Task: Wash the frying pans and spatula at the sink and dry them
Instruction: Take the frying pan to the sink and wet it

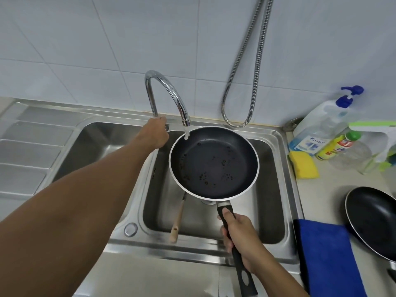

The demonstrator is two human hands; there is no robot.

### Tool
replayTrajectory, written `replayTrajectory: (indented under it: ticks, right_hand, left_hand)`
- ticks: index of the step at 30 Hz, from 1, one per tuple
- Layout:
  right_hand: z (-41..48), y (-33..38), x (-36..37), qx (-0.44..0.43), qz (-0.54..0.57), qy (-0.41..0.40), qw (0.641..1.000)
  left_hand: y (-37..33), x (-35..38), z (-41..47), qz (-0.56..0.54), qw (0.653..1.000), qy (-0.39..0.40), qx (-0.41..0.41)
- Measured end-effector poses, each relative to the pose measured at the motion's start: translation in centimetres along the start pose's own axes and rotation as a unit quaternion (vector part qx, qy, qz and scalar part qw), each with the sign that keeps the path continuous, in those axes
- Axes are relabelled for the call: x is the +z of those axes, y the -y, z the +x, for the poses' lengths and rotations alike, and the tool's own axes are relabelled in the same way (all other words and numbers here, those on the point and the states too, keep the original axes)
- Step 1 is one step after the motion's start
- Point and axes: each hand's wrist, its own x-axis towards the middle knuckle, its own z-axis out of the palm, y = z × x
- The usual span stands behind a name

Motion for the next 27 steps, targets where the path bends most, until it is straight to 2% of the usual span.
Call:
replayTrajectory:
  ticks: [5, 7, 9, 12, 13, 15, 17, 22, 27]
  right_hand:
    - [0.3, 0.2, -0.2, -0.003, 0.020, 0.003, 1.000]
    - [0.4, 0.2, -0.3, -0.004, 0.020, 0.006, 1.000]
    - [0.4, 0.4, -0.6, -0.003, 0.021, 0.011, 1.000]
    - [0.6, 0.7, -1.1, 0.008, 0.023, 0.020, 1.000]
    - [0.7, 0.9, -1.2, 0.011, 0.021, 0.020, 1.000]
    - [0.9, 1.1, -1.4, 0.012, 0.016, 0.017, 1.000]
    - [0.8, 1.2, -1.5, 0.010, 0.012, 0.014, 1.000]
    - [0.8, 1.8, -1.6, -0.017, -0.004, 0.011, 1.000]
    - [0.5, 1.9, -1.3, -0.068, -0.022, 0.039, 0.997]
  left_hand:
    - [-0.4, -0.7, -1.2, -0.012, 1.000, 0.012, -0.002]
    - [-0.7, -0.8, -1.9, -0.051, 0.999, 0.005, -0.012]
    - [-0.9, -0.3, -3.3, -0.101, 0.994, -0.023, -0.036]
    - [-1.3, 2.3, -7.1, -0.104, 0.988, -0.081, -0.086]
    - [-1.8, 3.3, -8.8, -0.116, 0.985, -0.067, -0.110]
    - [-3.3, 4.8, -11.9, -0.160, 0.976, 0.021, -0.143]
    - [-5.5, 6.0, -14.5, -0.241, 0.951, 0.104, -0.163]
    - [-8.7, 9.1, -17.1, -0.354, 0.892, 0.185, -0.213]
    - [-9.8, 11.6, -17.7, -0.499, 0.789, 0.306, -0.186]
